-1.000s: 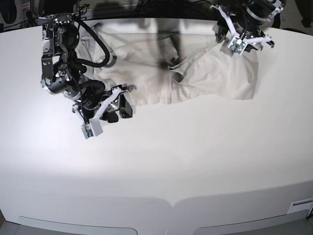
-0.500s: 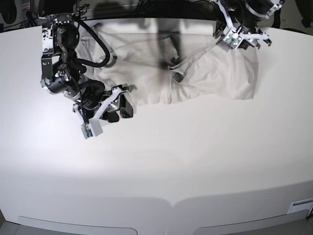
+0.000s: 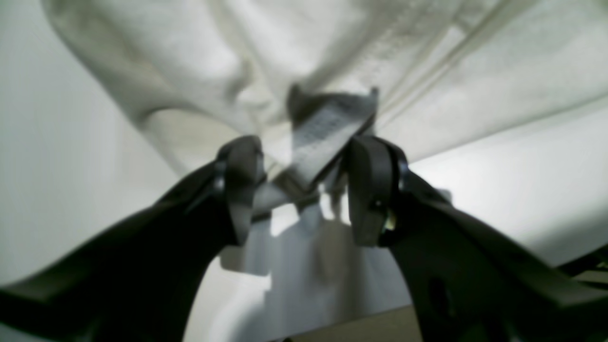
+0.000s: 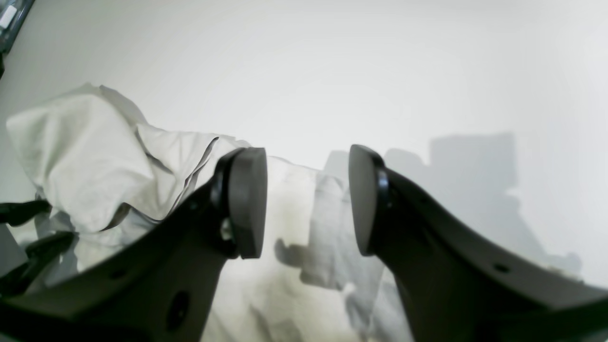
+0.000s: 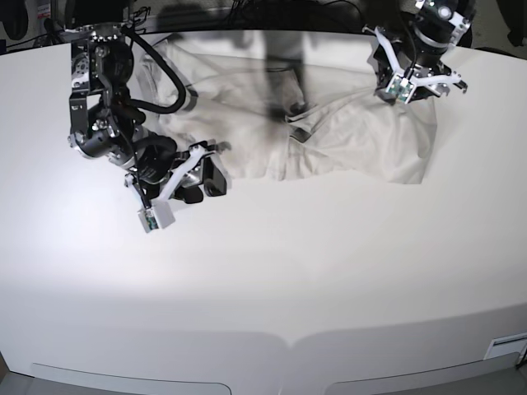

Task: Fold the T-shirt properly
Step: 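Lay the strip ends down at the middle, open and raise both grippers, then move the right gripper aside and bring the left gripper over the shirt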

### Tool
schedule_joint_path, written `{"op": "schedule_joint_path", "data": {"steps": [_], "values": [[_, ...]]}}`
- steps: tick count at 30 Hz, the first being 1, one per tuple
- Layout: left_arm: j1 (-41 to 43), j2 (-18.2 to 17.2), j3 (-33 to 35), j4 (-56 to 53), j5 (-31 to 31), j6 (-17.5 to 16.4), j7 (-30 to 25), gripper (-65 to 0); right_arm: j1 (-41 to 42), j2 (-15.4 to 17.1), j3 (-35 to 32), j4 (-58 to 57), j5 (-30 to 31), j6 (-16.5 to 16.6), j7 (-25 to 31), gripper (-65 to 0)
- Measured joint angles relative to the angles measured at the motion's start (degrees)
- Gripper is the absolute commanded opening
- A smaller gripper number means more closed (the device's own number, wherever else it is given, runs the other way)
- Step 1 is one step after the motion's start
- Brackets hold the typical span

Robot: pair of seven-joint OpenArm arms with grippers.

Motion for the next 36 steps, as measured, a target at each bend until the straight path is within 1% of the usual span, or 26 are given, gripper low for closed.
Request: {"op": "schedule_joint_path", "data": {"steps": [2,4,5,7,8,11,14,15,17,18,24,26,28,32,35,36], "values": [[0.26,0.00,0.00,2.73,-2.73,0.17,1.49,-35.0,0.00,0.02,0.00,0.00,-0.02,0.00,-0.02,-36.8],[0.22,0.00,0.00,5.44,-5.57,0.20,1.81,-39.7,0.02,0.02,0.00,0.00,-0.02,0.00,-0.22,-36.8],[0.20,0.00,0.00,6.38,-6.27,0.22,0.92,-42.0,0.00,0.02,0.00,0.00,-0.07,0.00,-0.24,-36.8],[0.04,0.00,0.00,6.88,-6.67,0.20,-1.29,-45.1,0.00,0.02,0.00,0.00,-0.02,0.00,-0.63,-36.8],[0.07,0.00,0.00,6.88,-6.67,0.20,-1.49,-45.9,0.00,0.00,0.00,0.00,-0.02,0.00,-0.63,-36.8],[0.07,0.00,0.00,6.86,-6.60,0.20,-1.40,-49.2,0.00,0.02,0.00,0.00,-0.02,0.00,-0.63,-36.8],[0.09,0.00,0.00,6.86,-6.54,0.17,0.07,-52.8,0.00,0.02,0.00,0.00,0.00,0.00,-0.63,-36.8],[0.09,0.00,0.00,6.86,-6.54,0.17,1.05,-55.3,0.00,0.02,0.00,0.00,-0.02,0.00,-0.63,-36.8],[0.07,0.00,0.00,6.86,-6.40,0.20,1.27,-63.8,0.00,0.02,0.00,0.00,-0.02,0.00,-0.63,-36.8],[0.07,0.00,0.00,6.86,-6.38,0.20,1.42,-65.0,0.00,0.00,0.00,0.00,0.00,0.00,-0.61,-36.8],[0.09,0.00,0.00,6.86,-6.43,0.20,1.62,-65.0,0.02,0.02,0.00,0.00,-0.02,0.00,-1.03,-36.8],[0.09,0.00,0.00,6.86,-6.45,0.20,1.62,-65.0,0.00,0.02,0.00,0.00,-0.02,0.00,-2.86,-36.8],[0.07,0.00,0.00,6.86,-8.04,0.20,1.62,-65.0,0.00,0.20,0.00,0.00,0.55,0.00,-6.40,-36.8],[0.07,0.00,0.00,6.86,-9.46,0.20,1.62,-65.0,-0.15,2.99,0.90,2.32,8.70,0.04,-16.26,-36.8],[0.09,0.00,0.00,6.86,-9.44,0.20,1.66,-65.0,0.04,5.07,4.42,5.77,12.66,0.02,-21.33,-36.7],[0.07,0.00,0.00,6.86,-9.44,0.20,1.60,-65.0,0.02,5.84,5.73,6.49,13.38,0.07,-21.92,-36.7]]}}
